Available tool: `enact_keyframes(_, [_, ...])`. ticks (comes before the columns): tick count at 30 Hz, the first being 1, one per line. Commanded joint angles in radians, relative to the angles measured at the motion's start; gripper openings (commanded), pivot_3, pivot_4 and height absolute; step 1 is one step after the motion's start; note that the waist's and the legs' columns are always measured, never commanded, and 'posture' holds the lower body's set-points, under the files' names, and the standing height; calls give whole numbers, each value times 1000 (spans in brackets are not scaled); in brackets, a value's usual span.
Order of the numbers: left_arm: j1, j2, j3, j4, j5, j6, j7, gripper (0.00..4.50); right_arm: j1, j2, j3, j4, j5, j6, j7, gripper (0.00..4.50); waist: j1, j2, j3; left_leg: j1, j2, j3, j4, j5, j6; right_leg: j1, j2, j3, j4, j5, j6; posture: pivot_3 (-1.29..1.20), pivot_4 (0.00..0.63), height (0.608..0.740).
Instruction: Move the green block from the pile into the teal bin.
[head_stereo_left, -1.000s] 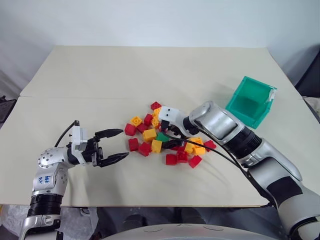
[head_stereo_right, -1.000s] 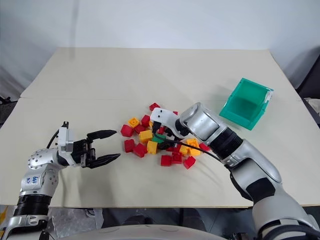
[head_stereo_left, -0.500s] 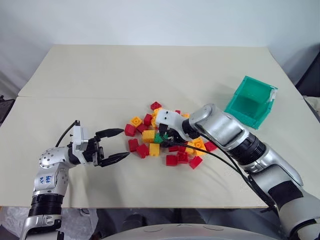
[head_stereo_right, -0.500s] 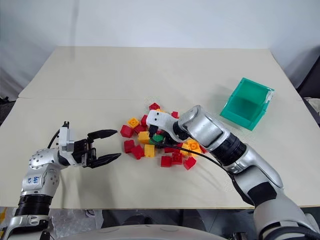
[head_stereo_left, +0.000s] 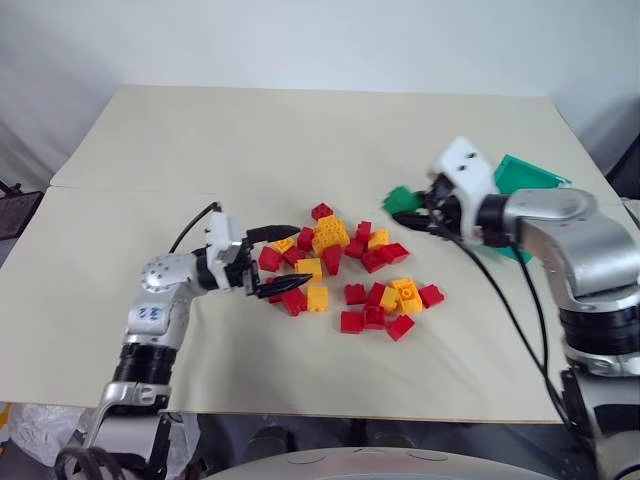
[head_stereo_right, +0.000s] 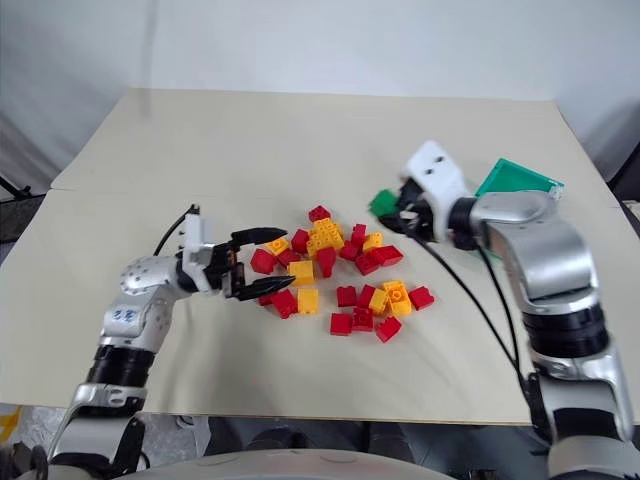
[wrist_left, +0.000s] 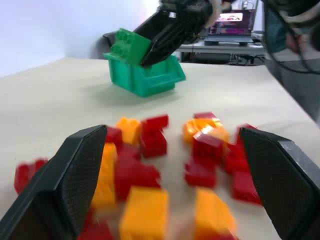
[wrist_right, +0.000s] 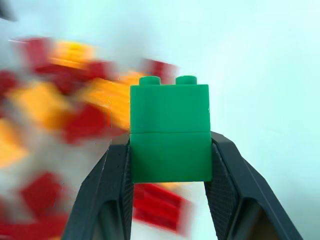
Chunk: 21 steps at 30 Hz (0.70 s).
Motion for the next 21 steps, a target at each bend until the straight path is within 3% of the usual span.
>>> enact_keyframes(1, [-46, -38, -24, 35, 31, -29, 25, 4500, 8, -75, -47, 107, -101, -41, -114, 1487, 2, 0, 0, 0, 0, 4, 0, 0, 0, 0, 0, 0, 0, 0, 0, 0, 150, 740])
enact_keyframes(4, [-85, -71, -37, 89, 55, -52, 38, 4500, 4, -86, -66, 214, -137, -101, -179, 1487, -6, 0, 0, 1, 1, 7, 0, 0, 0, 0, 2, 2, 0, 0, 0, 0, 150, 740])
enact_keyframes(8, [-165, -111, -40, 203, 106, -101, 80, 4500, -53, -14, -149, 396, -153, -241, -333, 1487, -11, 0, 0, 2, 1, 8, 0, 1, 0, 0, 3, 2, 1, 0, 0, 0, 150, 740])
enact_keyframes(11, [-181, -109, -36, 233, 130, -99, 107, 4500, -75, 3, -129, 489, -157, -283, -327, 2652, -15, 0, 0, 2, 2, 8, 0, 2, 0, 0, 3, 3, 1, 1, 1, 0, 150, 740])
enact_keyframes(16, [-180, -89, -13, 246, 157, -45, 193, 4500, -73, 7, -98, 494, -156, -333, -281, 4056, -14, 0, 0, 2, 3, 8, 0, 1, 0, 0, 2, 3, 1, 1, 1, 0, 150, 740])
enact_keyframes(18, [-175, -70, 4, 257, 149, -23, 199, 4500, -74, 12, -110, 478, -130, -346, -256, 4473, -14, 0, 0, 2, 2, 8, 0, 1, 0, 0, 2, 3, 1, 1, 1, 0, 150, 740])
enact_keyframes(21, [-151, -28, 26, 238, 126, -5, 164, 4500, -44, 22, -128, 417, -55, -377, -159, 4473, -14, 0, 0, 2, 2, 8, 0, 1, 0, 0, 2, 3, 1, 1, 1, 0, 150, 740])
